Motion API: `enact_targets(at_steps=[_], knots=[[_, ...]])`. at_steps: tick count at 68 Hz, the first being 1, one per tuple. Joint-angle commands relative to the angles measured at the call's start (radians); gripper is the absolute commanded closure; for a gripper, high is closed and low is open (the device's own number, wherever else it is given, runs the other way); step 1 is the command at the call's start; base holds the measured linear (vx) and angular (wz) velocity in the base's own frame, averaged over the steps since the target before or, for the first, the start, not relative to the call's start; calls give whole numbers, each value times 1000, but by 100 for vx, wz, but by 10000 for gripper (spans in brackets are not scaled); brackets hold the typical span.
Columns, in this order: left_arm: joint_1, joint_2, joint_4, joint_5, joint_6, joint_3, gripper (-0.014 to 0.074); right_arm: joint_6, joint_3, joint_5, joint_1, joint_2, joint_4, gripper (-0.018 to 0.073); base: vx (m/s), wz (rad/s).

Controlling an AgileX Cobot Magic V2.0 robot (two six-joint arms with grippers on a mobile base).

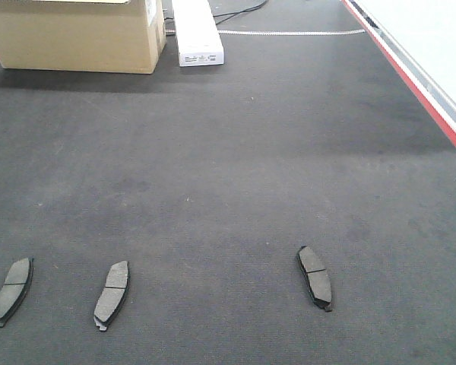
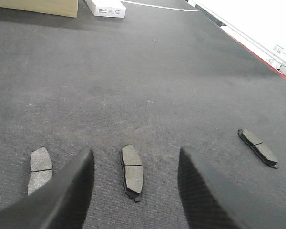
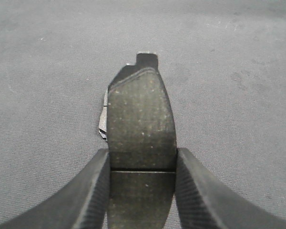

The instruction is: Move and align brake pads A on conveyor

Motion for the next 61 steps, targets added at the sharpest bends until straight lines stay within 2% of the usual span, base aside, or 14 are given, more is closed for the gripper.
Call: enact_targets(at_steps=[1,14,23,31,49,61], knots=[[-4,16,1,-64,-1,-21,205,-11,-28,-92,-3,7,-1,564,0,0],[-4,16,1,-64,-1,-21,205,-5,-28,-85,-3,7,8,564,0,0],[-4,16,1,-64,-1,-21,205,-3,-28,-74,-3,8,81,564,0,0],[-4,16,1,-64,-1,-21,205,-11,-41,-57,-3,43,83,561,0,0],[-4,16,1,-64,-1,-21,205,-6,-195,95,-3,327,81,551,0,0],[-4,16,1,-64,-1,-21,205,50,-319,140,-3,546,81,547,0,0]])
